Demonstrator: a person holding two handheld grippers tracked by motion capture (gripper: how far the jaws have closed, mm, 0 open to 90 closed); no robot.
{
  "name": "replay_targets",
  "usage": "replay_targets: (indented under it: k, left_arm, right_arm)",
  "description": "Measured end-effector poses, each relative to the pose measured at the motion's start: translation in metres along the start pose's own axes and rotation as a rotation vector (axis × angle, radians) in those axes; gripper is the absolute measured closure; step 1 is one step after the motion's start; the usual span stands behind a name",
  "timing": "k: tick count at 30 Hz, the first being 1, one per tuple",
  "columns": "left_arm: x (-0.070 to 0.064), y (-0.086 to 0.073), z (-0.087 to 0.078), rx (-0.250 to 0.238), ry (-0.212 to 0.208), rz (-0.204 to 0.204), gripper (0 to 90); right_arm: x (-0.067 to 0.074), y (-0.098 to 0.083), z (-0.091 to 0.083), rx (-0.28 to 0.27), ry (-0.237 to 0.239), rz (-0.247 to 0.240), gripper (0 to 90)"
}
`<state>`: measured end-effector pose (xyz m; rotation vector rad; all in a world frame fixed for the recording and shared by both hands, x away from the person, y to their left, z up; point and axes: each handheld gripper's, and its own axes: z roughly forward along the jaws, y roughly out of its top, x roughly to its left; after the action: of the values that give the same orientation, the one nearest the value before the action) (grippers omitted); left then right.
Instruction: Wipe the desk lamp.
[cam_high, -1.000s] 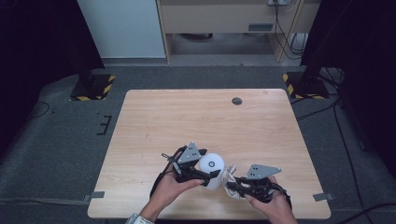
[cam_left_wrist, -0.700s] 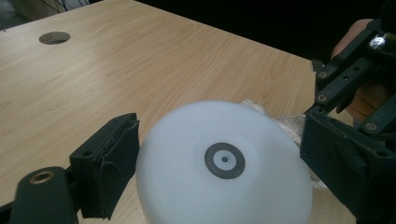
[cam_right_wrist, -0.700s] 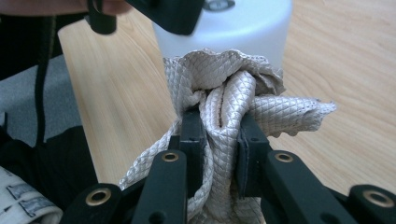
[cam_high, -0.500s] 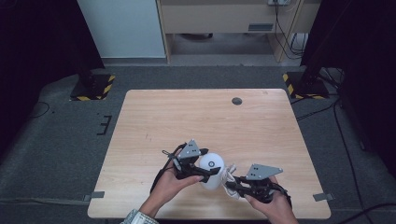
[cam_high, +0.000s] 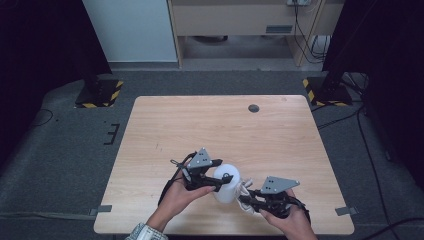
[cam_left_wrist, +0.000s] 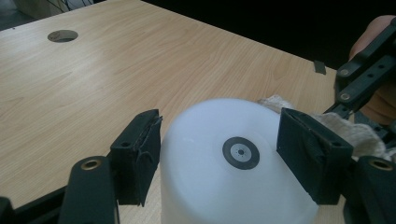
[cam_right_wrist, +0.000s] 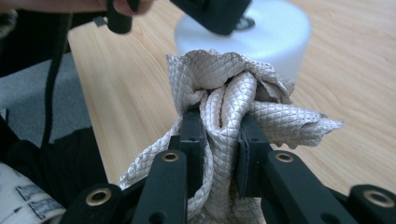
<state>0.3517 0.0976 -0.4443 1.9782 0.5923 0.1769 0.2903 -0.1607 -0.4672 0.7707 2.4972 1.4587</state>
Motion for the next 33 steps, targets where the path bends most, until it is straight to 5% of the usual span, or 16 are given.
replay_targets:
  k: [5,14,19,25,33]
  left_arm:
    - [0.001,0.0,0.0,0.004,-0.004,-0.004,30.0]
    - [0.001,0.0,-0.001,0.005,-0.003,-0.006,30.4]
    - [0.001,0.0,-0.001,0.007,-0.003,0.001,31.6]
    - [0.001,0.001,-0.002,0.012,0.003,-0.006,31.6]
    - [0.001,0.001,-0.001,0.014,-0.001,-0.013,31.6]
  right_arm:
    - [0.004,0.001,0.004,0.012,0.021,-0.02,76.6]
    - [-0.005,-0.021,0.028,0.145,0.009,-0.016,76.7]
    - [-0.015,-0.017,0.018,0.097,-0.037,0.018,76.7]
    - [-0.003,0.0,0.002,0.0,-0.005,-0.003,76.8]
    - [0.02,-0.002,0.024,0.067,0.062,-0.071,76.9]
